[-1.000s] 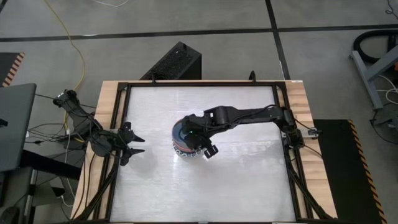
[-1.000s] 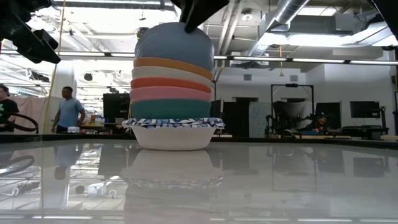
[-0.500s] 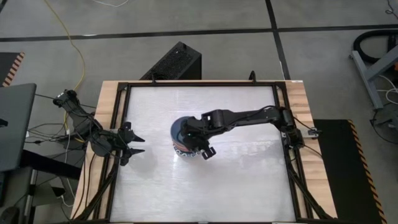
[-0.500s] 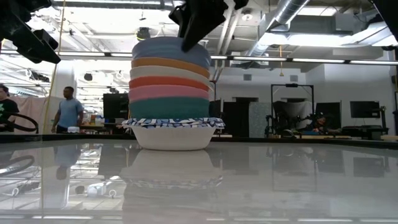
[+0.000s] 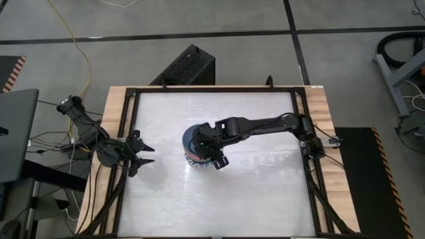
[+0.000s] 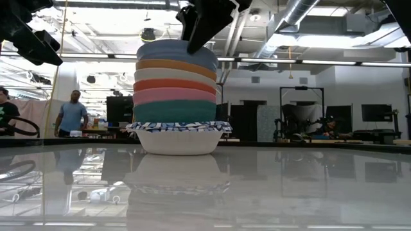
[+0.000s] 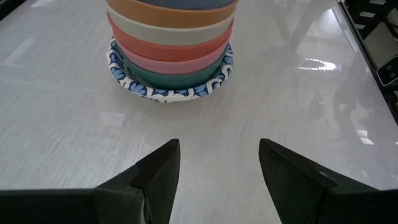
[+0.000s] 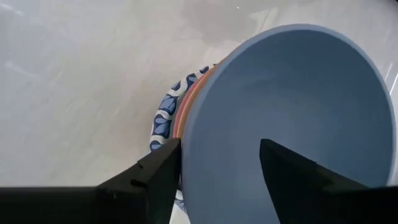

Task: Nest bowls inside each other
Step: Stack the blue bowl on top of the light orange bowl

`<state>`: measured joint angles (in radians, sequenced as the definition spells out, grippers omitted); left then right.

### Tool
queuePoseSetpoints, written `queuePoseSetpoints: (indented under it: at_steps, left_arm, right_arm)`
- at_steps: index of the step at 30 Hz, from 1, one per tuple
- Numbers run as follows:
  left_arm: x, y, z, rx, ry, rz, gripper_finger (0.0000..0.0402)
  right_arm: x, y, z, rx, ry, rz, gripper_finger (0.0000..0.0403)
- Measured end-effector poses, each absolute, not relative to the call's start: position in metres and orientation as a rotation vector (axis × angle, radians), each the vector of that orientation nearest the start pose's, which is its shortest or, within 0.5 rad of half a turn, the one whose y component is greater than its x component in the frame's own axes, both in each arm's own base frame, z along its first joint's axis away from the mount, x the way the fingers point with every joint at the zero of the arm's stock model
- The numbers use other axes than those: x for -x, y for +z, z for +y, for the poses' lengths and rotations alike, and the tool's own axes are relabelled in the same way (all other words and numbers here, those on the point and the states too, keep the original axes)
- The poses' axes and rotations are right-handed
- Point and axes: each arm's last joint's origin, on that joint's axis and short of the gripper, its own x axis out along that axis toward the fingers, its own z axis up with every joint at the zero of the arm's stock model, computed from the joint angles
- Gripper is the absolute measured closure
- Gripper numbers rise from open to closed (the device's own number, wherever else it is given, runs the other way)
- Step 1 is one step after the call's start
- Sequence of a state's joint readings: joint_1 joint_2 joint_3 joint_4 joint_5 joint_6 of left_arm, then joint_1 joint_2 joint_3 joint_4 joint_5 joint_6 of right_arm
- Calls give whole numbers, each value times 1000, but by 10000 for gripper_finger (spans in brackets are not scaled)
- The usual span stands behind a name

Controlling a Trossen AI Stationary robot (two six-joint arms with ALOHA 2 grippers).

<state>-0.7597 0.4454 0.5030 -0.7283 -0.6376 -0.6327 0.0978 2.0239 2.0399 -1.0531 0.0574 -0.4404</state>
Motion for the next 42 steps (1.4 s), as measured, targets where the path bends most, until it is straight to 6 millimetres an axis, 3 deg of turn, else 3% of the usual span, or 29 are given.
queuePoseSetpoints:
  at_steps: [14,26,42]
  left_arm:
    - [-80,235,-52,187,48,521,194]
    - [-80,235,-52,187,48,521,194]
    - [-80,235,-52,187,48,521,194]
  right_arm:
    - [-422,348,54,483,266,899,164]
    - [-429,320,51,450,228,959,182]
    - [-437,309,45,455,209,914,186]
